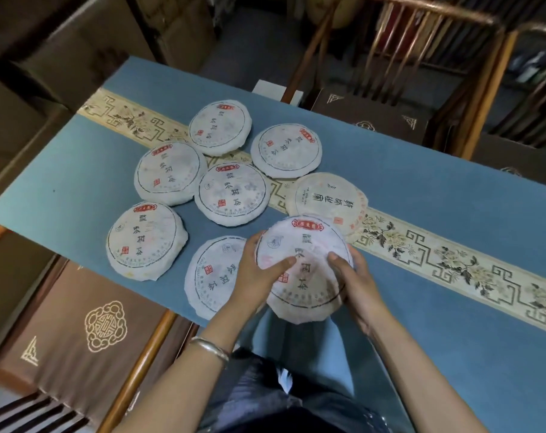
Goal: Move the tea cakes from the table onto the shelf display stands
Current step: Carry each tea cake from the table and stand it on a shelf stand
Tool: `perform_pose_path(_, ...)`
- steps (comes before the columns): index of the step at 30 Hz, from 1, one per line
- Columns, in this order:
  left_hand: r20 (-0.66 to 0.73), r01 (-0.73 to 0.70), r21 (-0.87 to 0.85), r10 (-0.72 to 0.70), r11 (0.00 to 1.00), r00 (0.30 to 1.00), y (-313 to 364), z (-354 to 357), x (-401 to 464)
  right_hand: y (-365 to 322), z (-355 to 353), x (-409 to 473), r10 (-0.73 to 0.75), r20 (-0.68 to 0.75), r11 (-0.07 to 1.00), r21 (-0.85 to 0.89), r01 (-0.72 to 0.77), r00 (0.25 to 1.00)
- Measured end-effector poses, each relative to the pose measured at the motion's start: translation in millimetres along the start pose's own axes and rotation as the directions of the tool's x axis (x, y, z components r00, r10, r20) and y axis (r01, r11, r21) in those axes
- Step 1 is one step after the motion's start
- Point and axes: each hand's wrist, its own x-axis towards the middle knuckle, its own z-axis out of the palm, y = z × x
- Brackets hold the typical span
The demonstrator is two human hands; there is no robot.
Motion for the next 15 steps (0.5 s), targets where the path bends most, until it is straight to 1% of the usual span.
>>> perform_pose_path(2,0.001,0.001,-0.079,-0.001,0.997,1.000,16,-12,1,-9,8,2,-0.051,0.002,0.996,-0.069,0.051,0.999)
perform_pose_path(5,-0.005,-0.005,-0.140,0.004,0.990,1.000,33,-31,-3,-15,23,-4,-0.068,-0.014,0.987,-0.144,0.066,0.998)
perform_pose_path(8,-0.075,-0.064,-0.163,0.052,0.985,0.996,46,-50,-12,-22,43,-23,-0.105,-0.026,0.976,-0.197,0.098,0.994)
perform_pose_path(10,-0.129,-0.105,-0.203,0.080,0.973,0.988,54,-62,-19,-27,57,-40,-0.123,-0.001,0.969,-0.216,0.120,0.992)
perform_pose_path(12,-0.178,-0.142,-0.237,0.101,0.961,0.979,61,-73,-25,-34,74,-55,-0.121,0.068,0.978,-0.164,0.131,0.990)
perform_pose_path(15,-0.252,-0.201,-0.229,0.142,0.952,0.957,72,-86,-33,-41,105,-69,-0.152,0.165,0.988,0.002,0.154,0.975)
